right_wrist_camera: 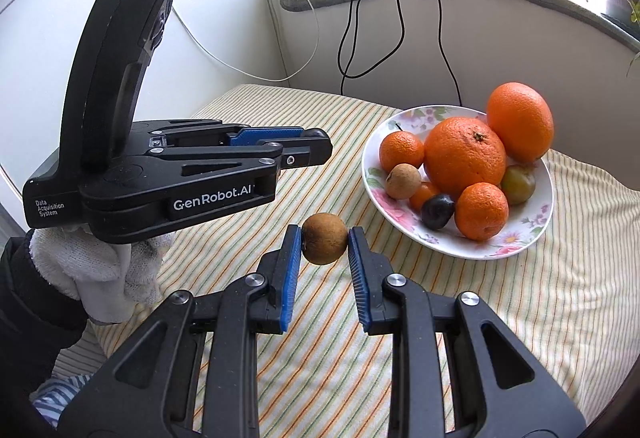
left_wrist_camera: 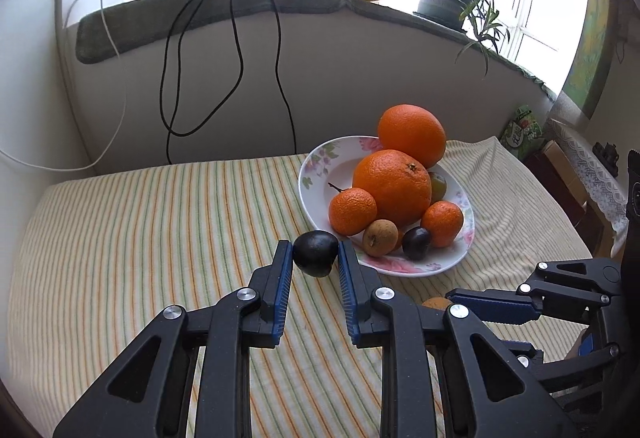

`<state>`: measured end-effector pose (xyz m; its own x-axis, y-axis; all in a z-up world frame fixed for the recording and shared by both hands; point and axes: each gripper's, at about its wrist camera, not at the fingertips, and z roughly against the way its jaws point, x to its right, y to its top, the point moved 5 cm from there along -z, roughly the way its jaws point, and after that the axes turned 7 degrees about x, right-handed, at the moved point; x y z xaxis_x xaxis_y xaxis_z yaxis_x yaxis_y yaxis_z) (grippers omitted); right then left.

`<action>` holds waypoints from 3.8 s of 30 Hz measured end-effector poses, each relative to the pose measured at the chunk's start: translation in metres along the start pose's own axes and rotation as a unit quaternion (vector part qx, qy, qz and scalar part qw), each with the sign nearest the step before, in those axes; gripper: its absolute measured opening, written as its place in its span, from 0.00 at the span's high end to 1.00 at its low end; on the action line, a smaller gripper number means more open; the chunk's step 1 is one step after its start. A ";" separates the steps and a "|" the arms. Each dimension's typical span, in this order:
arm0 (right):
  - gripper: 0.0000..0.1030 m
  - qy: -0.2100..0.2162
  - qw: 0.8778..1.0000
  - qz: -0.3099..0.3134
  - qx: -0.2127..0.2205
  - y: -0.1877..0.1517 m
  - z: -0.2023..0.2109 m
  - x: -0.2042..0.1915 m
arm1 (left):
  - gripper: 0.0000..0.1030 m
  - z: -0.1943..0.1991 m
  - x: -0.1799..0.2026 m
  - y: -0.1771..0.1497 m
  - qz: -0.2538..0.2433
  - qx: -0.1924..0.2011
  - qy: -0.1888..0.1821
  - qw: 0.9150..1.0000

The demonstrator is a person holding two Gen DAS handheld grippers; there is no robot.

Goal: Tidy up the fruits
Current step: 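Carry the plum with the left gripper while the right gripper carries the kiwi over the plate, then lower the plum and kiwi onto the plate and open both grippers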

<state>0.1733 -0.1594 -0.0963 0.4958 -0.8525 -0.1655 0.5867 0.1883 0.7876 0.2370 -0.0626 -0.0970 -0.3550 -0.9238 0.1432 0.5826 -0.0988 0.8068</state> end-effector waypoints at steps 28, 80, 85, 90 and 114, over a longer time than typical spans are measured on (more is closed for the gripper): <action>0.76 -0.053 0.996 -0.048 0.059 0.024 0.050 0.089 | 0.79 -0.021 0.050 0.026 -0.030 0.006 -0.025 0.999; 0.76 -0.066 0.995 -0.067 0.025 0.040 -0.012 0.127 | 0.78 -0.084 0.016 0.061 -0.002 -0.013 -0.003 1.000; 0.76 -0.066 0.996 -0.062 0.027 0.041 -0.012 0.126 | 0.78 -0.083 0.017 0.062 -0.004 -0.012 -0.003 1.000; 0.75 -0.067 0.996 -0.059 0.027 0.042 -0.010 0.126 | 0.78 -0.082 0.019 0.062 -0.008 -0.012 -0.001 1.000; 0.29 -0.073 0.994 -0.052 0.057 0.045 0.012 0.113 | 0.53 -0.061 0.024 0.067 -0.017 0.007 0.008 1.000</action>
<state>0.2475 -0.2533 -0.0725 0.3323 -0.9281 -0.1680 0.5490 0.0455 0.8346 0.3122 -0.1143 -0.0740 -0.3629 -0.9258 0.1061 0.5594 -0.1254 0.8194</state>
